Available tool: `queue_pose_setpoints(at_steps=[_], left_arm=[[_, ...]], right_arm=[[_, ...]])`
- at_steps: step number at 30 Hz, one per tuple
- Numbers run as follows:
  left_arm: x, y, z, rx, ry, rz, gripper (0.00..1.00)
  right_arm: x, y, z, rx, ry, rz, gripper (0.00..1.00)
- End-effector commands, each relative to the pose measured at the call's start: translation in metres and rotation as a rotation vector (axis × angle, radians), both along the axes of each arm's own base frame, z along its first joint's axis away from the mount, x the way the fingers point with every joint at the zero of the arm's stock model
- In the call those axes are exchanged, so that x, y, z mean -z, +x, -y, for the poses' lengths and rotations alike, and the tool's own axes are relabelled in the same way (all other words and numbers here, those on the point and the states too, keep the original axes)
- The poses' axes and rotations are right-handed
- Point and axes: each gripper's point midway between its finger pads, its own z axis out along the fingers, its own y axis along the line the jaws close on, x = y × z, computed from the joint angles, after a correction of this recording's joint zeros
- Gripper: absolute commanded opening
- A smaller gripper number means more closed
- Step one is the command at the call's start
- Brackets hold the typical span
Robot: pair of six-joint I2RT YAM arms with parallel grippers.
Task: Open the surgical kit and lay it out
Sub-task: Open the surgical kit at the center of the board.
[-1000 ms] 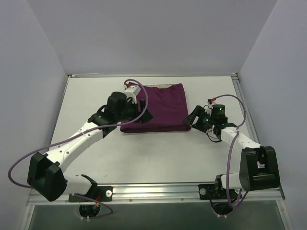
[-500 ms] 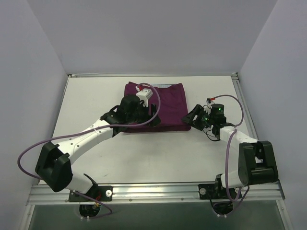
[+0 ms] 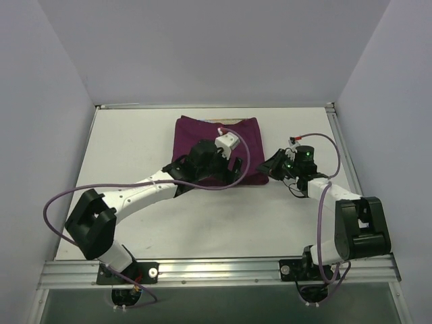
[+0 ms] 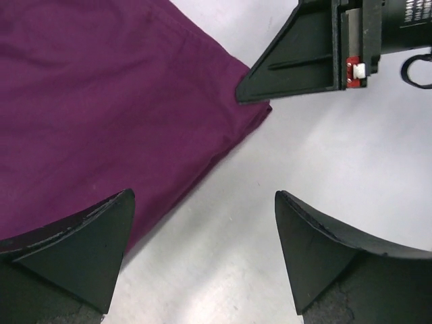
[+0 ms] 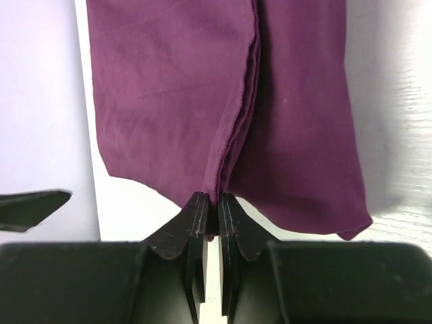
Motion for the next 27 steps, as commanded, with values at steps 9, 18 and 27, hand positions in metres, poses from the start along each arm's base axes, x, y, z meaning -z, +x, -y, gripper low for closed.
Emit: queue_pose_setpoints(at_steps=[9,18,27], left_arm=[[0.007,0.045,0.059,0.057,0.114,0.302,0.95],[0.016,0.073,0.071,-0.042,0.152,0.301,0.9],[-0.034,0.117,0.009,-0.336,0.116,0.3,0.02]], right_arm=[[-0.05,0.0,-0.01,-0.015,0.072,0.086,0.01],[-0.075,-0.001,-0.011,-0.018,0.09,0.127,0.01],[-0.076,0.015,0.007,0.019,-0.046,0.104,0.81]])
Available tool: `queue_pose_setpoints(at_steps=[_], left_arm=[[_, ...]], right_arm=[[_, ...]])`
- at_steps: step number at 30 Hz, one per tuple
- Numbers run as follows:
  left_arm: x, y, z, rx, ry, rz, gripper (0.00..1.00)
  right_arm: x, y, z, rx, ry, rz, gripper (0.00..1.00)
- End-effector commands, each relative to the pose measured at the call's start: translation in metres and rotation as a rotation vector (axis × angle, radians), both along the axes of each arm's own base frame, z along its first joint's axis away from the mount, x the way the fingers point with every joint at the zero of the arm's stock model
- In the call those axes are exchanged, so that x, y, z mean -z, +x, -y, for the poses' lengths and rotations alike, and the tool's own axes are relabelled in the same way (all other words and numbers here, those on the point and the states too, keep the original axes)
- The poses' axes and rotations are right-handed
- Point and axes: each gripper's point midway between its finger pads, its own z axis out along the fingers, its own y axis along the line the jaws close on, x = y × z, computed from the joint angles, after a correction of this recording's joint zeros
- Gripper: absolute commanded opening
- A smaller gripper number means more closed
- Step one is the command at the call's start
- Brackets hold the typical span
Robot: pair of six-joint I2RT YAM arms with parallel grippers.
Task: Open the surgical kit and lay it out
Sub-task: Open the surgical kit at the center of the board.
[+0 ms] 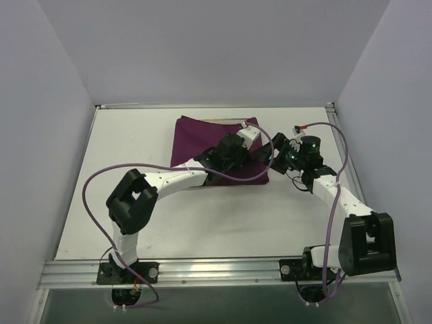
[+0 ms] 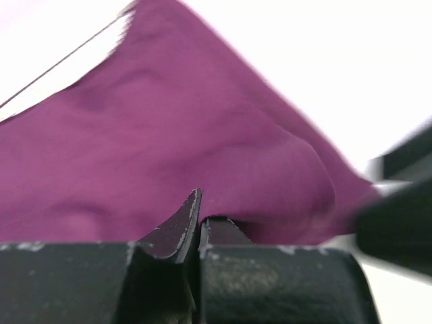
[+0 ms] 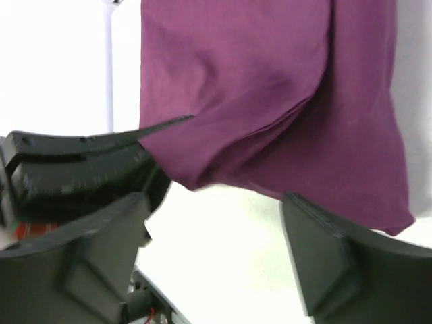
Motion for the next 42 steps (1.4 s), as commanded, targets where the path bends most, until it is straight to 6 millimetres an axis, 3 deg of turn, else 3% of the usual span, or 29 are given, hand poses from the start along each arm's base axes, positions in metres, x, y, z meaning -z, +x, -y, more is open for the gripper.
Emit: queue_pose_setpoints(at_steps=[1,2,3,4,5,6,7,8,9,11,12,13,14,15,18,19,20,21,22,24,28,29,31,32,34,36,38,42], left_arm=[[-0.062,0.044,-0.068,-0.25,-0.101,0.051,0.02],[-0.066,0.049,-0.087,-0.299,-0.11,0.046,0.02],[-0.081,0.05,-0.115,-0.374,-0.13,0.041,0.02],[-0.081,0.052,-0.137,-0.418,-0.124,0.025,0.02],[-0.075,0.06,-0.178,-0.498,-0.114,0.01,0.02],[-0.094,0.057,-0.205,-0.559,-0.161,0.027,0.02],[-0.092,0.055,-0.237,-0.651,-0.14,0.019,0.02],[-0.088,0.056,-0.283,-0.759,-0.13,0.011,0.02],[-0.104,0.048,-0.311,-0.831,-0.171,0.031,0.02],[-0.102,0.032,-0.368,-0.998,-0.143,0.025,0.02],[-0.108,0.02,-0.412,-1.122,-0.168,0.039,0.03],[-0.102,0.009,-0.433,-1.19,-0.144,0.021,0.09],[-0.102,0.002,-0.449,-1.235,-0.146,0.024,0.3],[-0.1,-0.006,-0.477,-1.304,-0.163,0.023,0.36],[-0.08,-0.018,-0.496,-1.367,-0.161,-0.046,0.37],[-0.073,-0.026,-0.513,-1.427,-0.152,-0.074,0.39],[-0.071,-0.032,-0.517,-1.464,-0.147,-0.088,0.43],[-0.069,-0.036,-0.522,-1.52,-0.164,-0.086,0.68],[-0.07,-0.033,-0.521,-1.51,-0.179,-0.079,0.77],[-0.064,-0.025,-0.509,-1.444,-0.217,-0.111,0.83],[-0.051,-0.011,-0.489,-1.346,-0.281,-0.157,0.84],[-0.042,-0.009,-0.484,-1.33,-0.28,-0.181,0.84],[-0.031,-0.006,-0.472,-1.287,-0.312,-0.233,0.84],[-0.027,-0.005,-0.468,-1.276,-0.322,-0.251,0.82],[-0.019,-0.005,-0.459,-1.259,-0.356,-0.281,0.79],[-0.015,-0.009,-0.45,-1.215,-0.402,-0.29,0.77],[-0.025,-0.007,-0.442,-1.169,-0.459,-0.257,0.77],[-0.032,-0.011,-0.436,-1.144,-0.5,-0.253,0.77]], right_arm=[[-0.029,0.021,0.018,0.037,-0.14,0.082,0.88],[-0.032,0.023,0.022,0.05,-0.168,0.086,0.94],[-0.033,0.023,0.025,0.055,-0.192,0.082,0.96],[-0.042,0.029,0.029,0.064,-0.221,0.113,0.97],[-0.043,0.031,0.03,0.066,-0.233,0.115,0.98],[-0.043,0.032,0.032,0.068,-0.244,0.114,0.98],[-0.043,0.033,0.028,0.051,-0.257,0.123,0.98],[-0.046,0.035,0.025,0.041,-0.262,0.136,0.98],[-0.045,0.036,0.021,0.028,-0.269,0.141,0.98],[-0.043,0.039,0.003,-0.029,-0.293,0.149,0.98],[-0.04,0.04,-0.004,-0.048,-0.301,0.143,0.98],[-0.032,0.042,-0.012,-0.07,-0.309,0.126,0.98],[-0.031,0.037,-0.029,-0.112,-0.309,0.132,0.98],[-0.035,0.041,-0.037,-0.124,-0.31,0.151,0.98],[-0.031,0.041,-0.067,-0.184,-0.328,0.167,0.98],[-0.024,0.041,-0.074,-0.201,-0.338,0.158,0.98],[-0.023,0.042,-0.081,-0.215,-0.347,0.164,0.98],[-0.029,0.04,-0.097,-0.252,-0.354,0.194,0.98],[-0.02,0.042,-0.104,-0.273,-0.367,0.186,0.98],[-0.019,0.043,-0.118,-0.3,-0.385,0.205,0.98],[-0.012,0.041,-0.163,-0.384,-0.481,0.258,0.98],[-0.021,0.046,-0.173,-0.394,-0.484,0.293,0.97],[-0.015,0.043,-0.195,-0.424,-0.486,0.31,0.95],[-0.022,0.046,-0.205,-0.435,-0.497,0.349,0.94],[-0.006,0.045,-0.219,-0.459,-0.546,0.344,0.92],[-0.007,0.042,-0.237,-0.483,-0.57,0.368,0.89],[0.006,0.038,-0.25,-0.504,-0.58,0.355,0.85],[0.009,0.04,-0.271,-0.484,-0.55,0.367,0.82]])
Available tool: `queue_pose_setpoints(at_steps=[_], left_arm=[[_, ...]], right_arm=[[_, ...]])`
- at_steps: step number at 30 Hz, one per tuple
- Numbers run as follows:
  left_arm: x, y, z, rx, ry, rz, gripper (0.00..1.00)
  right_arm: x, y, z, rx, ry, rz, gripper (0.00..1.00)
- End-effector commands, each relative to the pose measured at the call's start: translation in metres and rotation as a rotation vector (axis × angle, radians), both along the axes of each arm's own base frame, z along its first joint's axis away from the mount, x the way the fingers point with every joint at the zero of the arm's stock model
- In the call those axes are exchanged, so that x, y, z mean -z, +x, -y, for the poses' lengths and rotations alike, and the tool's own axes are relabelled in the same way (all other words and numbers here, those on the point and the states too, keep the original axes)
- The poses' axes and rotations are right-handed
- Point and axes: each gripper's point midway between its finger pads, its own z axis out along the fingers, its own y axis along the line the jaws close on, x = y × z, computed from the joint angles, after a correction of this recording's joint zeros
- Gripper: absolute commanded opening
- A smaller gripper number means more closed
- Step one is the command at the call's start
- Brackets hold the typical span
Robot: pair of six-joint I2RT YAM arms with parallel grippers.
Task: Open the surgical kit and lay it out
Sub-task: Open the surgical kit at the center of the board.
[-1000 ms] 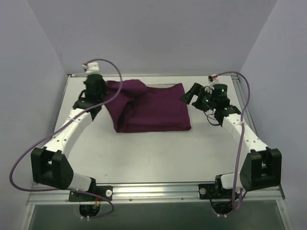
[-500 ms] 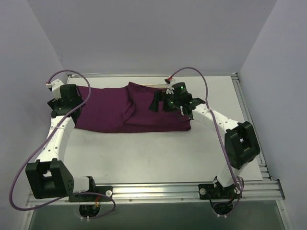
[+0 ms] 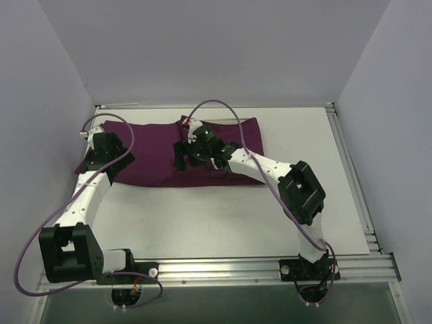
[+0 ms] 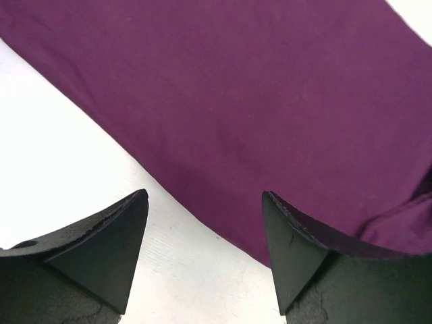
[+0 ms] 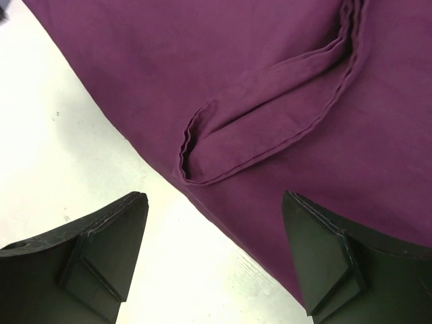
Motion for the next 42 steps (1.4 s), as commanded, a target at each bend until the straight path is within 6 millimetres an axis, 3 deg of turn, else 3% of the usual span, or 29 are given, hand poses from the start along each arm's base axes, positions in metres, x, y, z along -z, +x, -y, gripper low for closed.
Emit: queue_pose_setpoints(at_steps=[1,6,12,20,27,30,31,32,36,42], left_arm=[[-0.042,0.015,0.014,0.039,-0.064,0.168,0.77],[-0.048,0.011,0.017,0.053,-0.069,0.188,0.77],[-0.048,0.009,0.02,0.066,-0.081,0.2,0.76],[-0.045,0.003,0.02,0.066,-0.085,0.203,0.77],[-0.043,0.002,0.018,0.064,-0.079,0.199,0.77],[-0.042,0.003,0.02,0.071,-0.087,0.196,0.77],[-0.042,0.004,0.021,0.075,-0.087,0.199,0.77],[-0.041,0.004,0.021,0.073,-0.088,0.195,0.77],[-0.039,0.004,0.021,0.074,-0.091,0.194,0.77],[-0.04,0.003,0.021,0.073,-0.088,0.193,0.77]], right_arm=[[-0.008,0.015,-0.01,0.045,0.011,0.051,0.82],[0.013,0.012,-0.021,0.076,-0.014,0.022,0.9],[0.029,0.014,-0.037,0.078,-0.046,0.034,0.87],[0.036,0.012,-0.052,0.085,-0.111,0.097,0.83],[0.033,0.017,-0.05,0.148,-0.18,0.177,0.76],[0.03,0.023,-0.046,0.185,-0.204,0.192,0.69],[0.031,0.023,-0.044,0.191,-0.21,0.197,0.53],[0.028,0.024,-0.046,0.192,-0.198,0.204,0.5],[0.033,0.024,-0.051,0.172,-0.204,0.192,0.47],[0.024,0.025,-0.056,0.172,-0.181,0.193,0.22]])
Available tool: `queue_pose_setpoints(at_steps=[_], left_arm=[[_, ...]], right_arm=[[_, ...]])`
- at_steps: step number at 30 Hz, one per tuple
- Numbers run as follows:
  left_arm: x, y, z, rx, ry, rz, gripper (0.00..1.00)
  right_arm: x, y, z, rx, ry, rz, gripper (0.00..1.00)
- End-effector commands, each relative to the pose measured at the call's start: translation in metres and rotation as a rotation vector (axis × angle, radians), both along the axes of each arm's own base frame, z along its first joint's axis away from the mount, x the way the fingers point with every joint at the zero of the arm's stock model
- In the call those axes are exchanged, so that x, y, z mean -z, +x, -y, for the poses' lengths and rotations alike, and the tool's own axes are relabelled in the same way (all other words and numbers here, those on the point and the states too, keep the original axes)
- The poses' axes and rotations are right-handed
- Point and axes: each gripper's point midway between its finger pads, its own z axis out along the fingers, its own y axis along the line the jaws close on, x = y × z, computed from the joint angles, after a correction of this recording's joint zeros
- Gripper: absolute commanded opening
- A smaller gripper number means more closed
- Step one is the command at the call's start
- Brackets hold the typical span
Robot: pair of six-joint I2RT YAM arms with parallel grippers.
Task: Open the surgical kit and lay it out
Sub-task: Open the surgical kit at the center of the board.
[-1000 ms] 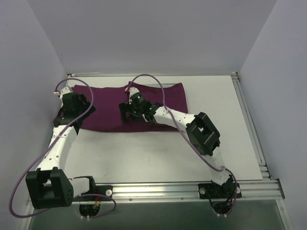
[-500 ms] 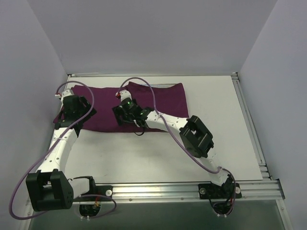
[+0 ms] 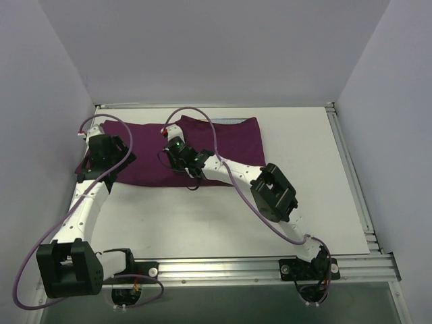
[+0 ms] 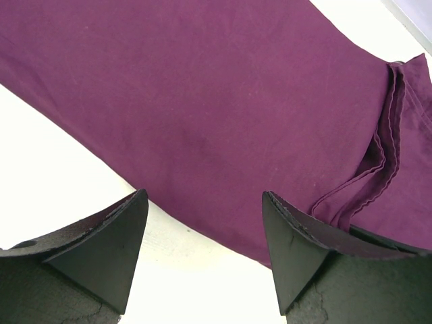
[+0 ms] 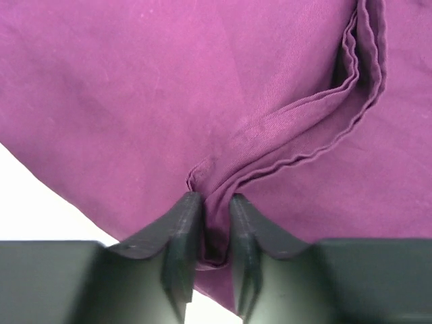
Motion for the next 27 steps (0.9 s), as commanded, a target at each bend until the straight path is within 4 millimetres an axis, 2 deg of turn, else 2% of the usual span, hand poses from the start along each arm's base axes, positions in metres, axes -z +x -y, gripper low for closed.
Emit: queue_pose_setpoints(at_steps=[1,5,8,9,11,12,14,15,16,17,18,19,20,21,22,23,25,26,27], left_arm=[[-0.016,0.006,0.0,-0.003,-0.004,0.066,0.77],[-0.015,0.007,0.0,-0.006,-0.009,0.064,0.77],[-0.011,0.009,0.003,0.004,-0.025,0.058,0.77],[-0.011,0.009,0.003,0.005,-0.029,0.06,0.77],[-0.01,0.009,0.005,0.009,-0.033,0.058,0.77],[-0.009,0.009,0.005,0.008,-0.034,0.057,0.77],[-0.008,0.01,0.005,0.012,-0.038,0.056,0.77],[-0.008,0.01,0.006,0.014,-0.04,0.056,0.77],[-0.007,0.01,0.006,0.013,-0.041,0.055,0.77],[-0.006,0.01,0.008,0.021,-0.045,0.052,0.77],[-0.006,0.011,0.008,0.021,-0.048,0.053,0.77],[-0.006,0.012,0.009,0.024,-0.052,0.055,0.77],[-0.004,0.013,0.01,0.03,-0.06,0.054,0.77],[-0.004,0.014,0.011,0.03,-0.065,0.055,0.77],[-0.003,0.015,0.012,0.032,-0.07,0.054,0.77],[-0.002,0.017,0.014,0.041,-0.079,0.053,0.77],[0.003,0.019,0.015,0.044,-0.092,0.043,0.77],[0.002,0.021,0.015,0.047,-0.093,0.049,0.77],[0.003,0.021,0.015,0.048,-0.097,0.045,0.77]], right_arm=[[-0.021,0.006,-0.008,0.015,0.026,0.04,0.13],[-0.037,0.009,-0.01,0.02,0.05,0.061,0.04],[-0.058,0.015,-0.006,0.043,0.066,0.094,0.01],[-0.071,0.018,-0.002,0.058,0.08,0.112,0.0],[-0.08,0.026,0.011,0.104,0.085,0.128,0.0],[-0.095,0.031,0.02,0.127,0.103,0.143,0.0],[-0.093,0.047,0.055,0.198,0.077,0.127,0.0],[-0.11,0.051,0.071,0.227,0.096,0.146,0.0],[-0.115,0.069,0.101,0.292,0.092,0.155,0.0],[-0.104,0.073,0.125,0.33,0.066,0.143,0.0],[-0.122,0.077,0.148,0.366,0.083,0.161,0.0],[-0.123,0.083,0.171,0.409,0.076,0.161,0.0],[-0.111,0.095,0.218,0.487,0.04,0.143,0.0],[-0.126,0.096,0.246,0.537,0.05,0.159,0.0],[-0.123,0.099,0.273,0.586,0.036,0.154,0.0],[-0.122,0.107,0.327,0.684,0.016,0.148,0.0],[-0.118,0.097,0.384,0.772,-0.035,0.141,0.0],[-0.126,0.094,0.432,0.865,-0.043,0.159,0.0],[-0.114,0.084,0.458,0.907,-0.093,0.139,0.0]])
